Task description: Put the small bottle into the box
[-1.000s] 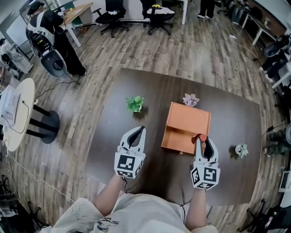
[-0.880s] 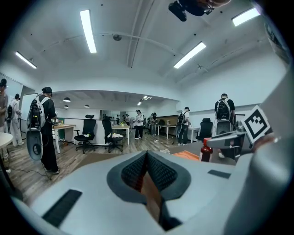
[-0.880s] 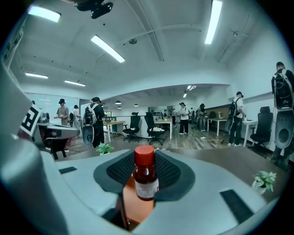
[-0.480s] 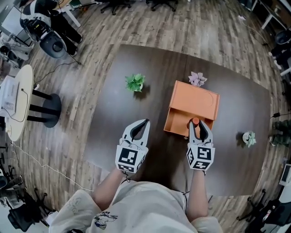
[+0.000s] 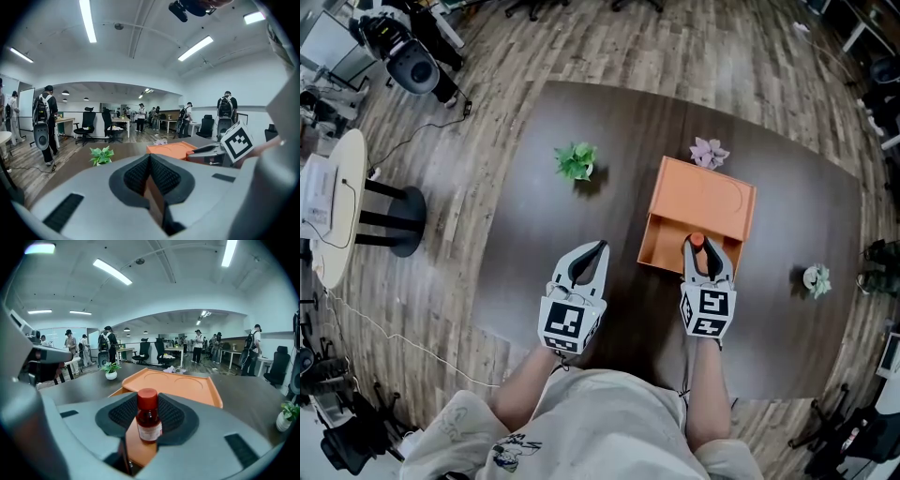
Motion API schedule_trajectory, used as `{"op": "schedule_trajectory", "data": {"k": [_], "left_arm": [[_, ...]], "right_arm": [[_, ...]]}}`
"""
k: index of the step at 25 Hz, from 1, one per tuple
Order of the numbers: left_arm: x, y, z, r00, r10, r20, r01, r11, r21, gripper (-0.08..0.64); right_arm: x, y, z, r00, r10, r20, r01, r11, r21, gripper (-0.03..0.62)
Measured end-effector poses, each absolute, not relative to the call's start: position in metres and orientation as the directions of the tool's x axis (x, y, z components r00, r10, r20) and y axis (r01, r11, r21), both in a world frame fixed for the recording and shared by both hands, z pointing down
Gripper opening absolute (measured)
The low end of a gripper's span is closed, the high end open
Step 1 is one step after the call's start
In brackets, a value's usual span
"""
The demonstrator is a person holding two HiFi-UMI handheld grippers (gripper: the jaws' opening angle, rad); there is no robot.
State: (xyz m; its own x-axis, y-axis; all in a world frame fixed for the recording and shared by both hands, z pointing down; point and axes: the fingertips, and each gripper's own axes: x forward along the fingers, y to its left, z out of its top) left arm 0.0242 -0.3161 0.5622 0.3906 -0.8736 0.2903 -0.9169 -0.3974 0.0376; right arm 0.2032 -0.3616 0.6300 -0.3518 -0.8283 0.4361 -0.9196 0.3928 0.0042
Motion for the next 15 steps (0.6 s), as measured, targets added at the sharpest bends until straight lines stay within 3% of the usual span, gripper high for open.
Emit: {"op": "schedule_trajectory", "data": {"k": [15], "left_arm": [[0.037, -0.309, 0.567, 0.428, -0.855, 0.293, -0.901, -0.43, 0.06, 0.002]], "right_arm": [[0.213, -0.337, 0.636, -0.333, -0.835, 0.439, -0.925, 0.379, 0.021, 0.135]]}}
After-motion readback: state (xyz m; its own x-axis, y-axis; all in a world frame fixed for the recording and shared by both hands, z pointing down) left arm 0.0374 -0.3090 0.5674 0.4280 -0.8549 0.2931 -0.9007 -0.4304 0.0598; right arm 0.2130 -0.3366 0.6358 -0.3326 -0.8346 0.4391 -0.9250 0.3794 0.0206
